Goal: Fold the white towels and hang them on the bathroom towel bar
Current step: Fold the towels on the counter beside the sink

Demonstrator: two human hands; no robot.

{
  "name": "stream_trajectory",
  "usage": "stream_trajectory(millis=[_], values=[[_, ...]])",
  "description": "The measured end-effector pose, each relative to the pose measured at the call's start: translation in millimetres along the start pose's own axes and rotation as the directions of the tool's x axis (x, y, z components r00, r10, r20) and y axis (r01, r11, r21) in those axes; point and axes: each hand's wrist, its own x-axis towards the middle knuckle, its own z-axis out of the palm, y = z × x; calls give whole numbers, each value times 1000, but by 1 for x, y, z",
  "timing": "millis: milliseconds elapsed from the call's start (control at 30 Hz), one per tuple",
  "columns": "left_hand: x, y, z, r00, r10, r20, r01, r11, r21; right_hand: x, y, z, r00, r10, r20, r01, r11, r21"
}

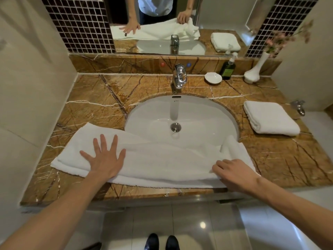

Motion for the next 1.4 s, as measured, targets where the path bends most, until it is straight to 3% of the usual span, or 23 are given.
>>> stream_trajectory(millis=[300, 500, 767, 933, 1167, 1267, 1400], values=[[0, -4, -8, 1000, 10, -8, -10, 1000, 8, -8, 9, 3, 996, 55, 72, -52, 998, -34], [-4, 12, -6, 988, 153, -3, -153, 988, -2, -13, 30, 0, 982, 187, -6, -185, 967, -172], [-4, 14, -5, 990, 138, 19, -139, 990, 37, -29, 53, -23, 998, 44, -32, -49, 982, -181], [-2, 14, -4, 990, 143, 9, -143, 989, 32, -60, 47, -14, 998, 10, 55, 0, 985, -173], [-2, 13, -2, 990, 139, -3, -139, 989, 54, -68, 39, 9, 960, 149, 237, -137, 988, -67], [-1, 13, -1, 990, 138, -10, -137, 989, 57, -68, 46, 11, 915, 131, 381, -127, 991, -35], [-1, 13, 0, 990, 140, -14, -139, 989, 60, -69, 52, 9, 898, 125, 421, -150, 988, 27]])
